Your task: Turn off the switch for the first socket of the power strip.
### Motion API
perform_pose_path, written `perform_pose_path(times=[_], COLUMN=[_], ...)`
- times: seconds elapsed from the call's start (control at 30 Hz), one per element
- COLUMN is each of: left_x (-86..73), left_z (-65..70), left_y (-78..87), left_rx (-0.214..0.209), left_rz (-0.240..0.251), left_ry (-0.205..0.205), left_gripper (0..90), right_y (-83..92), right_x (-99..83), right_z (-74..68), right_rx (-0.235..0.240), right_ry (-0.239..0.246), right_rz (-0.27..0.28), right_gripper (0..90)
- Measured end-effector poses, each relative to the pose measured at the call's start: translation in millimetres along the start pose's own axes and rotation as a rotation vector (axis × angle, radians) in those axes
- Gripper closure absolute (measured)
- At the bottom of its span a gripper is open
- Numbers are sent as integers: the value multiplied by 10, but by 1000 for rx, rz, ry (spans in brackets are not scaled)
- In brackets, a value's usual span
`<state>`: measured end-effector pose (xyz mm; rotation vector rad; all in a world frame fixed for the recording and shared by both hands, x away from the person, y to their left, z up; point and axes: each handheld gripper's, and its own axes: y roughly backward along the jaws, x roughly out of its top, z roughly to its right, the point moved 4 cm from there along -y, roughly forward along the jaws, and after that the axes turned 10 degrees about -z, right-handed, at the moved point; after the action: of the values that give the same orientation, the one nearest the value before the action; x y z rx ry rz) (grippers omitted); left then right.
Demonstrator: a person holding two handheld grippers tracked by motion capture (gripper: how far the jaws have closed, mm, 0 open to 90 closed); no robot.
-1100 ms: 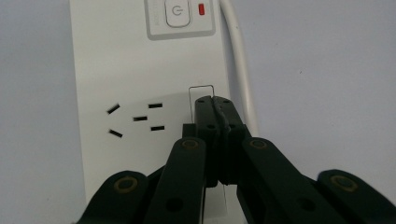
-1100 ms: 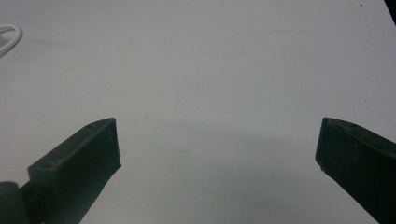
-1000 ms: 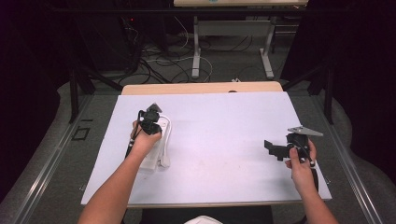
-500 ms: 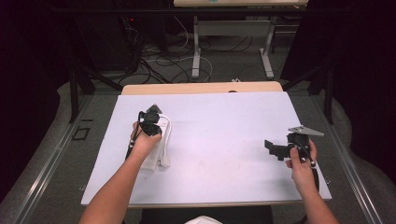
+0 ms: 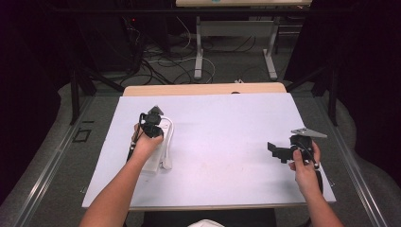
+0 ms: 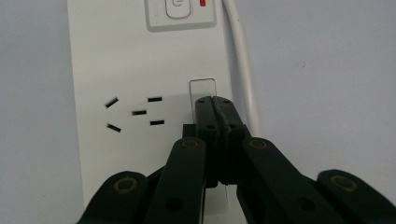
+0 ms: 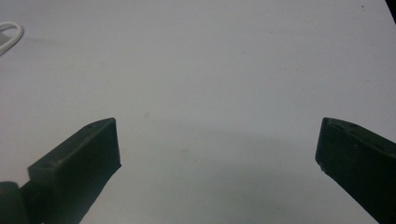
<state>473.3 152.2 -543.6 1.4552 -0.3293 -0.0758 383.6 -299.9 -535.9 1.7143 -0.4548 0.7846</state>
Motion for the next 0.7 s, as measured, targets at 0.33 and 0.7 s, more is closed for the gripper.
perform_pose_path(times=[0.33, 0.7], left_x=[16, 6], left_z=[-14, 18], left_y=[-1, 108], left_rx=[-8, -34], left_rz=[10, 68], left_ry=[-6, -31], left_gripper=[900, 900], right_y=[-36, -27], right_x=[-8, -17], right_z=[-8, 29], right_rx=[-3, -7], right_ry=[8, 0], right_rz=[-4, 0], right_gripper=[0, 0])
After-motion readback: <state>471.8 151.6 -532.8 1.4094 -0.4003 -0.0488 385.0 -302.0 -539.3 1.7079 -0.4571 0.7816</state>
